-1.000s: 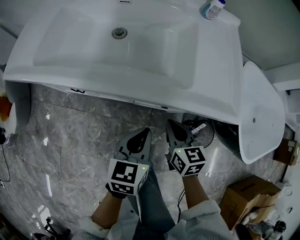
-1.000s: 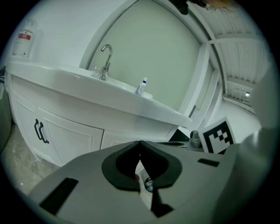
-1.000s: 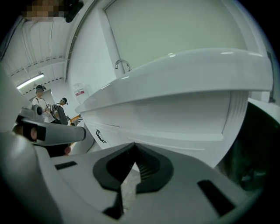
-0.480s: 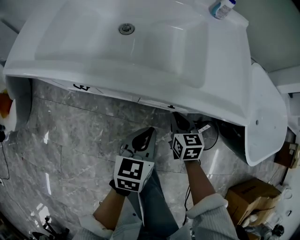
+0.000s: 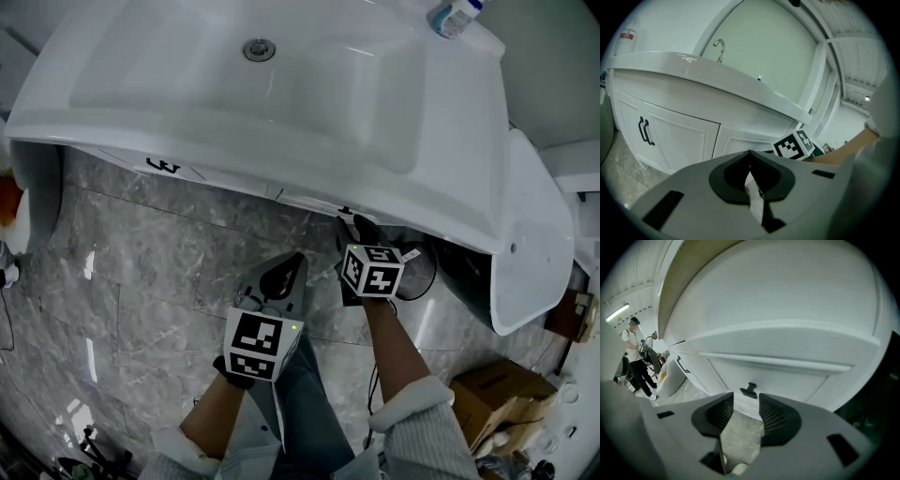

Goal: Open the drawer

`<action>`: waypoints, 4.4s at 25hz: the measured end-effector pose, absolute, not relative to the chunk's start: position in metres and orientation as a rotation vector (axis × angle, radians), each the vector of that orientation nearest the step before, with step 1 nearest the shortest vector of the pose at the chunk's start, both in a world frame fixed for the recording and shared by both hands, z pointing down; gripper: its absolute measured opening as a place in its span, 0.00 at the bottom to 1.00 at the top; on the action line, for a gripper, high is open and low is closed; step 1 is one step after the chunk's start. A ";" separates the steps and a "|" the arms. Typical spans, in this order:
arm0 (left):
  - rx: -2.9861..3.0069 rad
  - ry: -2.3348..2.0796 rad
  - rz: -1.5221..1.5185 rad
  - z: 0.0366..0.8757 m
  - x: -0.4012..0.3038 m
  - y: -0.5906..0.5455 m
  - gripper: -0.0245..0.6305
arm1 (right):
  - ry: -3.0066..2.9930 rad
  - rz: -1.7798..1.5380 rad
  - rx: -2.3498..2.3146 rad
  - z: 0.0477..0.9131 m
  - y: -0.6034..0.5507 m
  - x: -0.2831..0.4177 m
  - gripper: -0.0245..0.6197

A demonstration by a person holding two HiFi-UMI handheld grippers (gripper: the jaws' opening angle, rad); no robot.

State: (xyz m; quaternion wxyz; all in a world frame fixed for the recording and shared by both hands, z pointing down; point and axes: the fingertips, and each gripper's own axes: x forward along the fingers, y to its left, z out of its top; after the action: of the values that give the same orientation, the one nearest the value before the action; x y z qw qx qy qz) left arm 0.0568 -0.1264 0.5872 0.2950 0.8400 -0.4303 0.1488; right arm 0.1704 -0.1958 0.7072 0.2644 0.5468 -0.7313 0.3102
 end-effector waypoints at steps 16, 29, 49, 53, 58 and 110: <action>2.189 -1.180 0.410 0.597 0.039 -0.126 0.06 | -1.864 0.970 1.577 0.728 -0.220 0.169 0.30; 2.197 -1.156 0.435 0.601 0.035 -0.122 0.06 | -1.858 0.991 1.641 0.730 -0.221 0.170 0.26; 2.206 -1.116 0.434 0.604 0.039 -0.126 0.06 | -1.936 0.725 1.363 0.728 -0.202 0.160 0.21; 2.207 -1.108 0.433 0.604 0.040 -0.126 0.06 | -1.949 0.687 1.325 0.728 -0.193 0.155 0.20; 2.213 -1.102 0.435 0.603 0.039 -0.125 0.06 | -1.959 0.657 1.280 0.728 -0.184 0.153 0.20; 2.221 -1.093 0.436 0.601 0.056 -0.100 0.06 | -2.014 0.550 0.981 0.736 -0.090 0.136 0.11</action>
State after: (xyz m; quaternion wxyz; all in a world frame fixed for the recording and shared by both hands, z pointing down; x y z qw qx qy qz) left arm 0.0557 -0.1005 0.6007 0.3089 0.8404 -0.4137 0.1651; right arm 0.1356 -0.0897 0.7361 0.4055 0.3888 -0.7981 0.2179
